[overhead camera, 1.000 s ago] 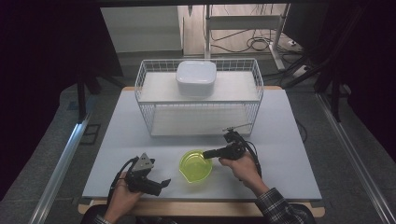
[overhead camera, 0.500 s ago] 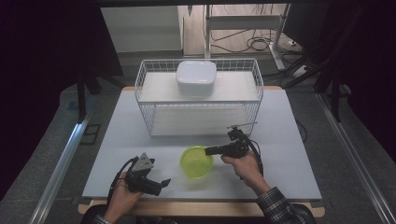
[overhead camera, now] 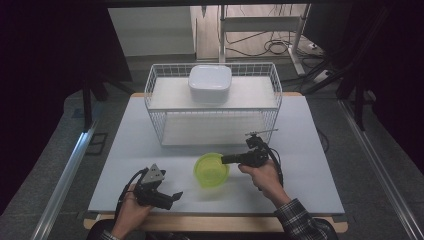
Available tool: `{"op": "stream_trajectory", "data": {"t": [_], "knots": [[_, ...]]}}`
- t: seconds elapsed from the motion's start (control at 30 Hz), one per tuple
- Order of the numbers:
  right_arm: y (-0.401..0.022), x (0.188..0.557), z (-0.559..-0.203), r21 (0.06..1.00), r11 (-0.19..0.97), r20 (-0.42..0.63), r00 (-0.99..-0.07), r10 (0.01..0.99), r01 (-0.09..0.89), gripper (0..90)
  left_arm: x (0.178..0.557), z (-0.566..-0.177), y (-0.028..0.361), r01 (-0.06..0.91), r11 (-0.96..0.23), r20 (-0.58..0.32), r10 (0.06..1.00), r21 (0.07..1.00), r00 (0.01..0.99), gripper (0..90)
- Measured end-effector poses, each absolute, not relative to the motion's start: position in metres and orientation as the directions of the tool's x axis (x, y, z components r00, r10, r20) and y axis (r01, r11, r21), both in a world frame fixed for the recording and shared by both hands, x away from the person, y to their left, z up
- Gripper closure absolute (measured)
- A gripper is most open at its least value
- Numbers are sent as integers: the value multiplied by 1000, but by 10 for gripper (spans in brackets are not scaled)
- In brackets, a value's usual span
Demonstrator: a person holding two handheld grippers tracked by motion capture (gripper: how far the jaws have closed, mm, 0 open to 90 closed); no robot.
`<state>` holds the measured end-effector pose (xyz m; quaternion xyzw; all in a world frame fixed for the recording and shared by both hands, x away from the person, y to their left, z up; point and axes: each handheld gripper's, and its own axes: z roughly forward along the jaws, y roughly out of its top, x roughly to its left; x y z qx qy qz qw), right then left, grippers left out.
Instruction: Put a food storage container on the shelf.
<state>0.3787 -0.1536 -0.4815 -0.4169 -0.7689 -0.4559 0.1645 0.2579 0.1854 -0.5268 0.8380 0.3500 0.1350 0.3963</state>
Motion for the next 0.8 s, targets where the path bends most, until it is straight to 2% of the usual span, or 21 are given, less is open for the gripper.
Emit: {"op": "stream_trajectory", "data": {"t": [0.13, 0.2, 0.27, 0.6, 0.7, 0.77, 0.8], "knots": [[-153, 385, -490, 546, 246, 637, -587, 499, 801, 819, 258, -527, 185, 480, -442, -51, 693, 757, 719, 17], [-152, 386, -490, 565, 280, 573, -613, 544, 776, 791, 258, -527, 185, 480, -444, -51, 692, 757, 720, 17], [-151, 388, -494, 567, 290, 552, -617, 562, 771, 772, 258, -527, 185, 480, -445, -50, 692, 756, 720, 17], [-155, 393, -500, 532, 266, 584, -576, 573, 804, 642, 258, -527, 185, 480, -448, -48, 692, 755, 721, 17], [-156, 394, -502, 519, 256, 608, -563, 560, 816, 646, 258, -528, 185, 481, -448, -48, 692, 753, 721, 17], [-156, 395, -504, 504, 247, 633, -548, 547, 828, 721, 258, -528, 184, 481, -449, -48, 691, 753, 721, 17], [-157, 397, -505, 472, 235, 678, -520, 519, 850, 788, 258, -528, 184, 480, -449, -48, 691, 753, 721, 17]]}}
